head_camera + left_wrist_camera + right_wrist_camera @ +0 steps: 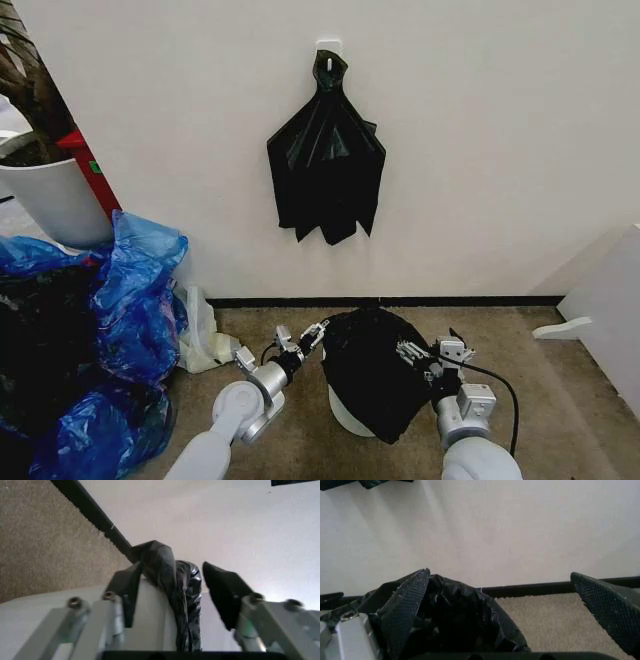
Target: Place the garbage bag over the trash bin.
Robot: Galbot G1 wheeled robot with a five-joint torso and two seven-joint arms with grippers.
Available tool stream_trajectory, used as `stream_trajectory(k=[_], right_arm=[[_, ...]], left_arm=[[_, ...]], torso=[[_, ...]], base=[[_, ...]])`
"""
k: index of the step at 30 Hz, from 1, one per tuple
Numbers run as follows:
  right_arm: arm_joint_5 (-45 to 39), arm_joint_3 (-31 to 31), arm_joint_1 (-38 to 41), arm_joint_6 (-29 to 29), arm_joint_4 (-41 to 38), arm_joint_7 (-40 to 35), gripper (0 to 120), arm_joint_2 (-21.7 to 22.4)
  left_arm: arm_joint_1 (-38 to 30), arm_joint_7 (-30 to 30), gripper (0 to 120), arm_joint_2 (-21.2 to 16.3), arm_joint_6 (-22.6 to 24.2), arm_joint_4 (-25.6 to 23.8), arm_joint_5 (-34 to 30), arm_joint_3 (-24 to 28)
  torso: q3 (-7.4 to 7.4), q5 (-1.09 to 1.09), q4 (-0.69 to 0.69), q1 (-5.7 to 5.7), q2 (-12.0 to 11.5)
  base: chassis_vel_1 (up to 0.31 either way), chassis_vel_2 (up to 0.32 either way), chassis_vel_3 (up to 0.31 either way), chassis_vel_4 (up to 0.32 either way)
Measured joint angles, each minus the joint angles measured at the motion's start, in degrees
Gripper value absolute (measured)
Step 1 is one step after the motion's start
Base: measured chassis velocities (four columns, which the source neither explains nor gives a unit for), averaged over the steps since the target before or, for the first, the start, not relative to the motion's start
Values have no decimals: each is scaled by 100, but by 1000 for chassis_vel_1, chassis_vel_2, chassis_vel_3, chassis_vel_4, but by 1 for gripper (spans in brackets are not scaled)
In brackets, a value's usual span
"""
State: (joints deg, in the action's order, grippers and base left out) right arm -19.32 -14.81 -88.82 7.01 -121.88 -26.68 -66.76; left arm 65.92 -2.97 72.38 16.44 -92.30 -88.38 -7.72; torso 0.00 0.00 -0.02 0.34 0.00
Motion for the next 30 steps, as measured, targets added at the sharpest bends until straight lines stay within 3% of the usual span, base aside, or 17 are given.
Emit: stream_trajectory(k=[23, 30], right_arm=[[-4, -1, -31, -36, -5, -7, 100, -9], [-3, 1, -43, -42, -20, -12, 100, -11]], left_arm=[[-48, -30, 39, 42, 30, 157, -220, 28], [-64, -40, 23, 74, 34, 192, -213, 38]], torso=[[0, 0, 0, 0, 0], [0, 0, 0, 0, 0]], base=[[0, 0, 0, 0], [0, 0, 0, 0]])
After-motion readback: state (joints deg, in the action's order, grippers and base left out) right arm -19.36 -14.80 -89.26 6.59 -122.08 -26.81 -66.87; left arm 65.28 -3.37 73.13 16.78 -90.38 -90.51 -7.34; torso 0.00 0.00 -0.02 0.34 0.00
